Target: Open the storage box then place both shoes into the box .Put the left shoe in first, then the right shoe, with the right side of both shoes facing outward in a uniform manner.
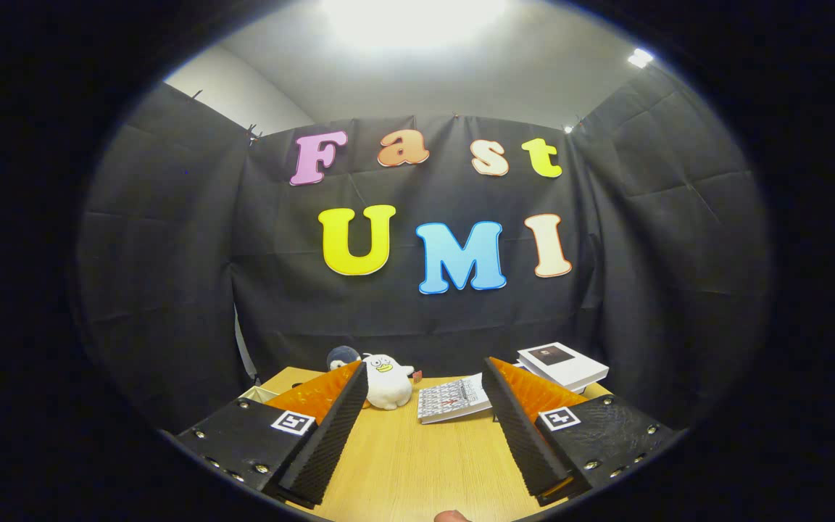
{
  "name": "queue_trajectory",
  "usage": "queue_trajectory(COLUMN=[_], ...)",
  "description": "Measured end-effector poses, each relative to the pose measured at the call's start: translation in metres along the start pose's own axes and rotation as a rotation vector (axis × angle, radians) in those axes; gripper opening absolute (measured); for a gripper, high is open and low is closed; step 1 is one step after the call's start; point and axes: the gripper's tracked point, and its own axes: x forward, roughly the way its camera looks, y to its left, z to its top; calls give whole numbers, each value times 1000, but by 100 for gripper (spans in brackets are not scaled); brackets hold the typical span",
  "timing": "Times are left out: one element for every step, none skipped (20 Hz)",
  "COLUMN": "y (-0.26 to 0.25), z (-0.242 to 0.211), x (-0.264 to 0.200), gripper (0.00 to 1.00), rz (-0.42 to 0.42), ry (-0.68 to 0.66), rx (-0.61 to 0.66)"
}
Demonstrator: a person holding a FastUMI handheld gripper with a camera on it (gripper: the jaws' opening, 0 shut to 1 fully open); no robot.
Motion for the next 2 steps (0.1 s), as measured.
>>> queue_trajectory(y=[-2, -4], z=[-2, -1], x=[-2, -3], gripper=[97, 97], rz=[-1, 0], ry=[5, 5], rx=[5, 12])
